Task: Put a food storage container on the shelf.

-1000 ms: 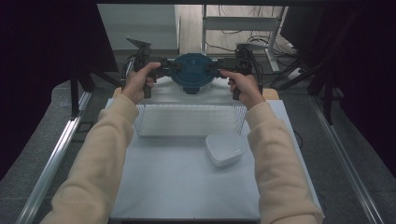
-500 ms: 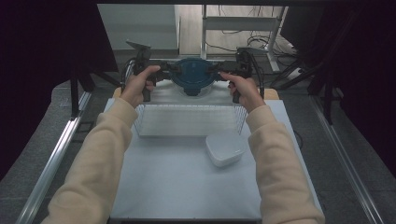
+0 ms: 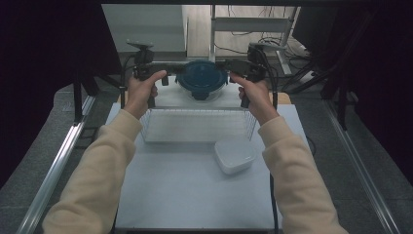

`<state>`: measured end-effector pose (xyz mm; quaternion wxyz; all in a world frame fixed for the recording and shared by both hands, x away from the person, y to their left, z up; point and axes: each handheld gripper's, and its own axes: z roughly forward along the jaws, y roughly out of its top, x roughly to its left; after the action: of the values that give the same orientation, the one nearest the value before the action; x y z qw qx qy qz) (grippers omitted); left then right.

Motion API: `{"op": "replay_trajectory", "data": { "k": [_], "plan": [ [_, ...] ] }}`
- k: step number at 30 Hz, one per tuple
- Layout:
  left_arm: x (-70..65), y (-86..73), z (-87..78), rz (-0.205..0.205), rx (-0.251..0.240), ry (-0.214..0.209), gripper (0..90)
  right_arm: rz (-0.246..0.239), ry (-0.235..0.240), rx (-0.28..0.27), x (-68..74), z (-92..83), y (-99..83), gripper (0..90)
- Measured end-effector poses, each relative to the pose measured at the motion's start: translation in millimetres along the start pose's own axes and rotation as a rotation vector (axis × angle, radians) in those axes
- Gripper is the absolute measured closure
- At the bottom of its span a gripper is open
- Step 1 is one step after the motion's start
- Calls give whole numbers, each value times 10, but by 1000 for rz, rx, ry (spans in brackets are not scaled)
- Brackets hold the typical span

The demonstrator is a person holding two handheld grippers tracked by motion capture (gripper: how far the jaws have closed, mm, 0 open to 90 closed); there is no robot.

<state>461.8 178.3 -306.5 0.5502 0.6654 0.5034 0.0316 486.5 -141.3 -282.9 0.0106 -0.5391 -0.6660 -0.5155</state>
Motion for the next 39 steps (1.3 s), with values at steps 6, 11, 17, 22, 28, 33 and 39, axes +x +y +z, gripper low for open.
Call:
{"op": "replay_trajectory", "data": {
  "k": [6,11,17,22,28,33,39],
  "plan": [
    [-126,-280,-283,100,-7,-23,179,-238,-30,-17,75,-358,-270,71],
    [-213,-631,-500,178,6,-19,193,-339,-29,-36,38,-614,-594,103],
    [-334,-1177,-697,288,10,1,212,-447,-37,-26,-53,-814,-1120,120],
    [-332,-1638,-725,295,68,-21,204,-475,-26,9,-191,-848,-1522,119],
    [-267,-1999,-731,282,101,-5,206,-467,-36,29,-352,-843,-1894,123],
    [-207,-2275,-636,270,158,14,207,-497,-67,96,-476,-751,-2241,139],
    [-124,-2550,-621,290,223,62,210,-478,-68,156,-564,-716,-2482,175]
  ]
}}
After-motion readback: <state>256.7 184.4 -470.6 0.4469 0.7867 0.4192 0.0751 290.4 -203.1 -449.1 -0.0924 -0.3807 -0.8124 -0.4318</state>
